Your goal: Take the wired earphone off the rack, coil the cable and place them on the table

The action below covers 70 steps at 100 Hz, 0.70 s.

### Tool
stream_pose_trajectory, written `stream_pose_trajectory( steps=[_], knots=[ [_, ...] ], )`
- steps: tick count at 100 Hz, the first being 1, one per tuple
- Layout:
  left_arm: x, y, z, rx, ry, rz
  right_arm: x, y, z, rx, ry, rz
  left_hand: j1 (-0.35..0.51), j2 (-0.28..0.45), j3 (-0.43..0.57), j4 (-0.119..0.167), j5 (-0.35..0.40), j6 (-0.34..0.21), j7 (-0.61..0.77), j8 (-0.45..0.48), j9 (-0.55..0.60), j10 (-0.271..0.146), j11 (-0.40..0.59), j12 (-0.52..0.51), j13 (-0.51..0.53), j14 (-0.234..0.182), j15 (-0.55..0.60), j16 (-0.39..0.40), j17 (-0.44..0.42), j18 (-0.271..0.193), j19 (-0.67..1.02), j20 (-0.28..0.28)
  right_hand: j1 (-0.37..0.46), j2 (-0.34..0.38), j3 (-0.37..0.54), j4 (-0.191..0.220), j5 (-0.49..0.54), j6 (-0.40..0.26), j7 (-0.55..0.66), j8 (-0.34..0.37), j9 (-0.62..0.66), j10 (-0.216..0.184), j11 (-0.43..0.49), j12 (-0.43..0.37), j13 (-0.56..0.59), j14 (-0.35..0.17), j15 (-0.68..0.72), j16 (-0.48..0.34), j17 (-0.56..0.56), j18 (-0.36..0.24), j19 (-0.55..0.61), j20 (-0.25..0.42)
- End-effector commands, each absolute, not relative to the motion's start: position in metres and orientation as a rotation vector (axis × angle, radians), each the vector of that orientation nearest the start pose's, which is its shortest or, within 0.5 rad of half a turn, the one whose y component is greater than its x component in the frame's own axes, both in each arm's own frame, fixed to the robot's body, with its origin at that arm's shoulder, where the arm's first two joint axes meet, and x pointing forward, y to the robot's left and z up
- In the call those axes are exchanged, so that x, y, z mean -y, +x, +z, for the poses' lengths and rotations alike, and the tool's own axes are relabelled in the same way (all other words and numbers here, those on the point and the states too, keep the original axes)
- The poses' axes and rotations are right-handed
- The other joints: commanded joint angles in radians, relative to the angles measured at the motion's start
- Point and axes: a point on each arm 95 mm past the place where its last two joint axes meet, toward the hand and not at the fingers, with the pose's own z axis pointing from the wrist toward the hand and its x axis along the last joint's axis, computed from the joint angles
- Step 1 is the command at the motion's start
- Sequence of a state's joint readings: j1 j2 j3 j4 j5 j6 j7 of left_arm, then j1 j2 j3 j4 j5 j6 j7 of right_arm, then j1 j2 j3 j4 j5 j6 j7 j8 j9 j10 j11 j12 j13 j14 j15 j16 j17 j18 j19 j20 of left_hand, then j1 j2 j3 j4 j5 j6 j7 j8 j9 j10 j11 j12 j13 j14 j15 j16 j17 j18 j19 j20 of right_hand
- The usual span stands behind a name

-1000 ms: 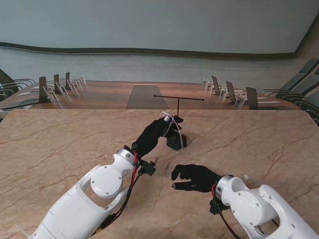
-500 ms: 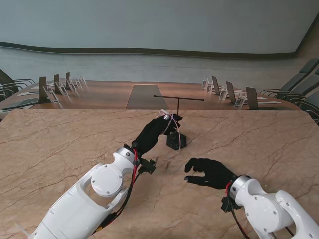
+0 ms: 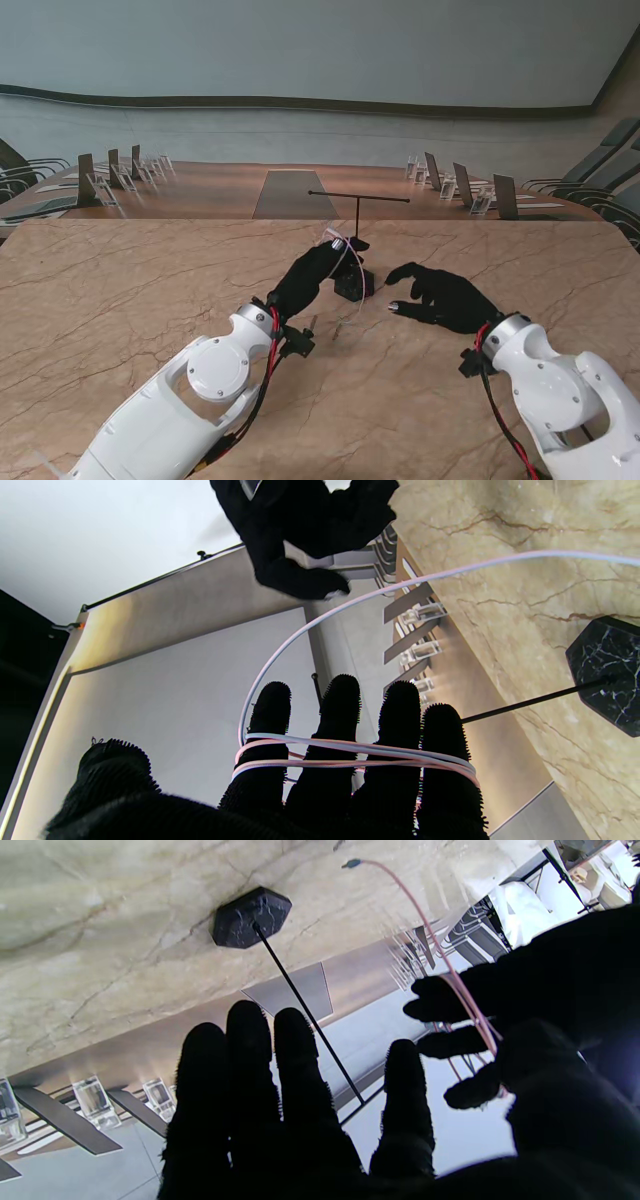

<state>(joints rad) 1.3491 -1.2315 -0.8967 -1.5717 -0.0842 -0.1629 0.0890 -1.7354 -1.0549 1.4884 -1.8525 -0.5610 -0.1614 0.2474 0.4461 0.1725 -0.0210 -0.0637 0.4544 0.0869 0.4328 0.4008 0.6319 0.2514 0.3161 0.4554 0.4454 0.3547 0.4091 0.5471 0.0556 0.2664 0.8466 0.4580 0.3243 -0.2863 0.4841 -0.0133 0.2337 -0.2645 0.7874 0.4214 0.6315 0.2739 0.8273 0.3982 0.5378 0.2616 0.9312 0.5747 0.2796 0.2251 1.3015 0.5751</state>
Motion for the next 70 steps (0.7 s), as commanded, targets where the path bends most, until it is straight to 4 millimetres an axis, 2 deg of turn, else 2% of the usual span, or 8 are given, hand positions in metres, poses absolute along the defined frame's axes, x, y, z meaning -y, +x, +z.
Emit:
stream_pose_trajectory(
  steps=[1,6,15,18,31,43,70],
  knots=[
    [0.150,0.405,-0.282,-0.966,-2.010,-2.532,0.038,0.375,-0.257,1.835,-1.902,-2.352,-0.015,0.003,-0.020,0.010,-0.018,-0.098,-0.031,0.013,-0.028,-0.004,-0.025,-0.014,-0.017,-0.042,-0.013,-0.013,-0.017,-0.007,-0.036,-0.020,-0.072,0.018,-0.018,-0.039,-0.053,-0.049,-0.021,-0.025,0.045,0.019,0.037,0.020,0.047,0.043,0.063,0.023,0.032,0.006,0.077,0.029],
    [0.150,0.405,-0.283,-0.974,-2.019,-2.532,0.037,0.378,-0.257,1.825,-1.895,-2.351,-0.017,0.004,-0.019,0.010,-0.026,-0.107,-0.036,0.015,-0.031,-0.006,-0.029,-0.020,-0.021,-0.046,-0.021,-0.019,-0.017,-0.014,-0.049,-0.027,-0.113,0.014,-0.001,-0.044,-0.082,-0.066,-0.025,-0.057,0.071,0.020,0.053,0.025,0.086,0.051,0.085,0.028,0.064,0.016,0.111,0.030],
    [0.150,0.404,-0.284,-0.990,-2.030,-2.526,0.033,0.384,-0.259,1.790,-1.888,-2.344,-0.021,0.003,-0.020,0.011,-0.033,-0.118,-0.041,0.017,-0.040,-0.005,-0.036,-0.028,-0.028,-0.052,-0.033,-0.028,-0.023,-0.027,-0.066,-0.036,-0.155,0.016,0.001,-0.047,-0.097,-0.074,-0.029,-0.073,0.115,0.023,0.072,0.030,0.142,0.070,0.114,0.035,0.112,0.038,0.155,0.041],
    [0.151,0.404,-0.285,-0.995,-2.033,-2.523,0.031,0.385,-0.261,1.776,-1.886,-2.341,-0.024,0.004,-0.019,0.011,-0.035,-0.126,-0.045,0.018,-0.044,-0.008,-0.039,-0.031,-0.028,-0.055,-0.039,-0.033,-0.022,-0.030,-0.078,-0.042,-0.184,0.009,0.034,-0.051,-0.095,-0.081,-0.027,-0.096,0.130,0.023,0.076,0.031,0.164,0.074,0.124,0.035,0.130,0.046,0.174,0.034],
    [0.152,0.403,-0.287,-1.013,-2.043,-2.519,0.025,0.391,-0.266,1.709,-1.887,-2.323,-0.030,0.003,-0.020,0.011,-0.042,-0.142,-0.052,0.019,-0.051,-0.014,-0.043,-0.037,-0.035,-0.064,-0.051,-0.041,-0.026,-0.045,-0.094,-0.049,-0.216,0.010,0.041,-0.050,-0.087,-0.090,-0.032,-0.108,0.161,0.026,0.083,0.032,0.203,0.086,0.137,0.036,0.165,0.063,0.201,0.035],
    [0.152,0.402,-0.289,-1.022,-2.053,-2.517,0.022,0.394,-0.270,1.653,-1.901,-2.310,-0.035,0.002,-0.019,0.012,-0.055,-0.148,-0.065,0.020,-0.059,-0.015,-0.048,-0.045,-0.042,-0.068,-0.063,-0.050,-0.030,-0.058,-0.120,-0.061,-0.216,0.008,0.054,-0.048,-0.076,-0.100,-0.036,-0.113,0.165,0.029,0.083,0.031,0.208,0.091,0.138,0.036,0.170,0.068,0.206,0.032],
    [0.154,0.402,-0.290,-1.019,-2.066,-2.517,0.018,0.396,-0.278,1.519,-1.923,-2.284,-0.040,0.001,-0.018,0.013,-0.063,-0.174,-0.074,0.023,-0.072,-0.012,-0.054,-0.051,-0.052,-0.073,-0.076,-0.059,-0.036,-0.080,-0.149,-0.072,-0.183,-0.005,0.059,-0.049,-0.087,-0.172,-0.034,-0.124,0.182,0.042,0.106,0.040,0.228,0.108,0.171,0.049,0.188,0.078,0.243,0.041]
  ],
)
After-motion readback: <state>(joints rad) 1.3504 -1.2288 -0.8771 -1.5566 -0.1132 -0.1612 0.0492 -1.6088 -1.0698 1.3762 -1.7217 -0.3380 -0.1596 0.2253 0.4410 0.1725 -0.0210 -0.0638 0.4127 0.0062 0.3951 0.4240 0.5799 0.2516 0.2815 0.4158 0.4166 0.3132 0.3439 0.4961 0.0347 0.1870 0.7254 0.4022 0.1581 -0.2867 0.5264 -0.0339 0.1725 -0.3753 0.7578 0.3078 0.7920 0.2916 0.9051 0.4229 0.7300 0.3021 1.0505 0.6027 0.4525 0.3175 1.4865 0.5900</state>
